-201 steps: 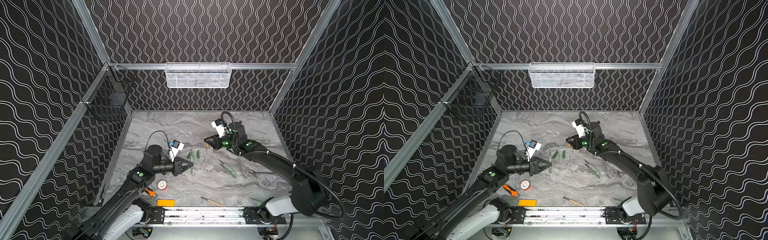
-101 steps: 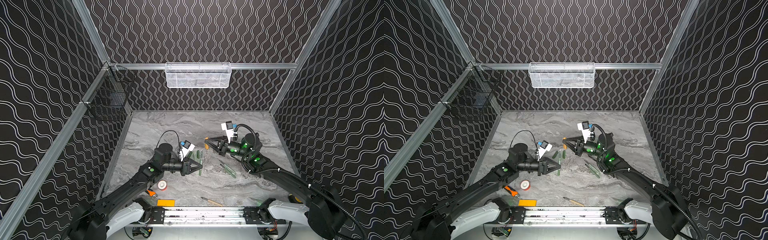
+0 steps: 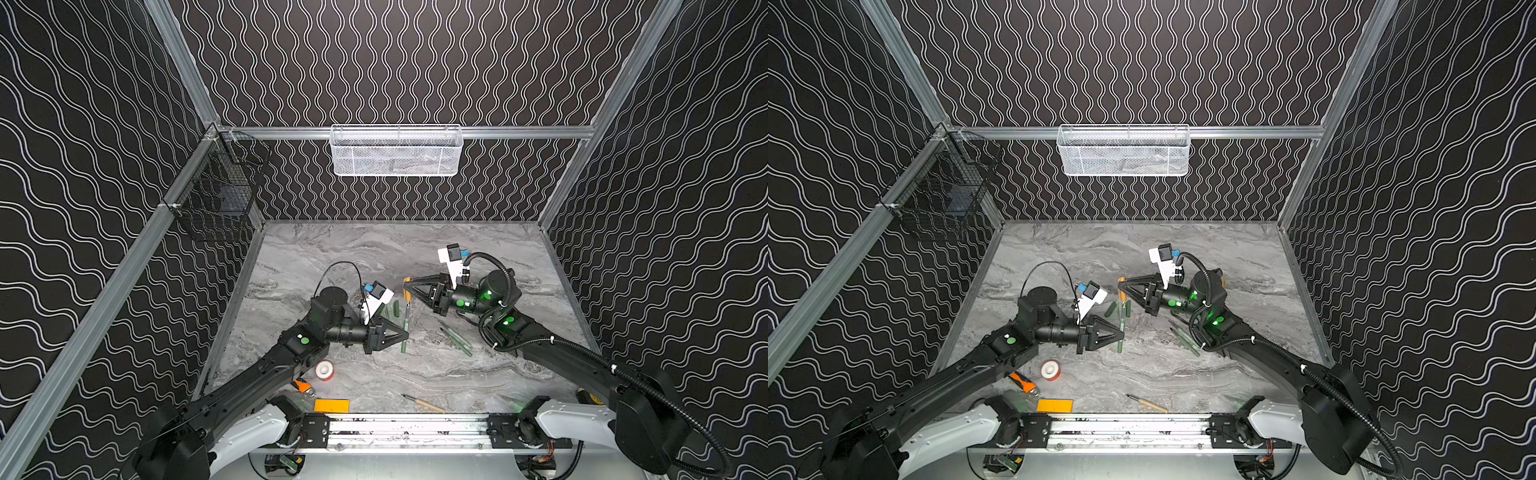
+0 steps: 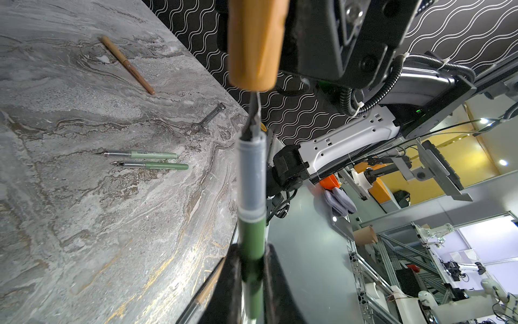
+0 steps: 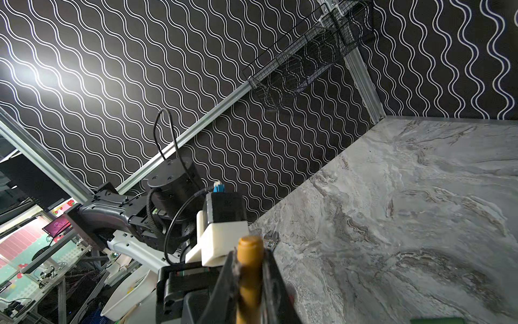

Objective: Insert the pens into the pen caps
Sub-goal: 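Lift the tan cap with the right gripper above the pen tip in the left gripper, then push the tan cap down onto the green pen tip with the right gripper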

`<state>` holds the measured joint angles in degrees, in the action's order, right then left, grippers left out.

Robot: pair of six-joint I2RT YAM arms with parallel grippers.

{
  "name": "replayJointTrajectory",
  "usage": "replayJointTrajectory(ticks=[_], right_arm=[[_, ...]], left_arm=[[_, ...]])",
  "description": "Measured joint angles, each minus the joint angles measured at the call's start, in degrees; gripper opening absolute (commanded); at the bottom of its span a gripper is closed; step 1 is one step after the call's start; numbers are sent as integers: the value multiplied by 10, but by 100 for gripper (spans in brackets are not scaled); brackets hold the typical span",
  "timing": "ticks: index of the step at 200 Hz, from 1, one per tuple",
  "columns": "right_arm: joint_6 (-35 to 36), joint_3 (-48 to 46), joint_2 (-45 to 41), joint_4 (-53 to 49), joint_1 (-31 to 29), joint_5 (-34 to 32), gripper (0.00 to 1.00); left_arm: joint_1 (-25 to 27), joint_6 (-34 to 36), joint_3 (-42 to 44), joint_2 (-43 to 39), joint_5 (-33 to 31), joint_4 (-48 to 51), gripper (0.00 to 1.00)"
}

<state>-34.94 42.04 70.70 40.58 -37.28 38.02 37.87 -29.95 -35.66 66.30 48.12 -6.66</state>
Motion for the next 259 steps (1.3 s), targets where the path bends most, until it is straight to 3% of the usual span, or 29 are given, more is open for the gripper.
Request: replayJointTrajectory(ticks=[160, 259], right_arm=[[-6, -19, -8, 12, -21, -15, 14], [-41, -50, 6, 87, -69, -104, 13]], left_arm=[[0, 6, -2, -30, -30, 19, 0], [1, 5, 1, -35, -37, 21, 0]])
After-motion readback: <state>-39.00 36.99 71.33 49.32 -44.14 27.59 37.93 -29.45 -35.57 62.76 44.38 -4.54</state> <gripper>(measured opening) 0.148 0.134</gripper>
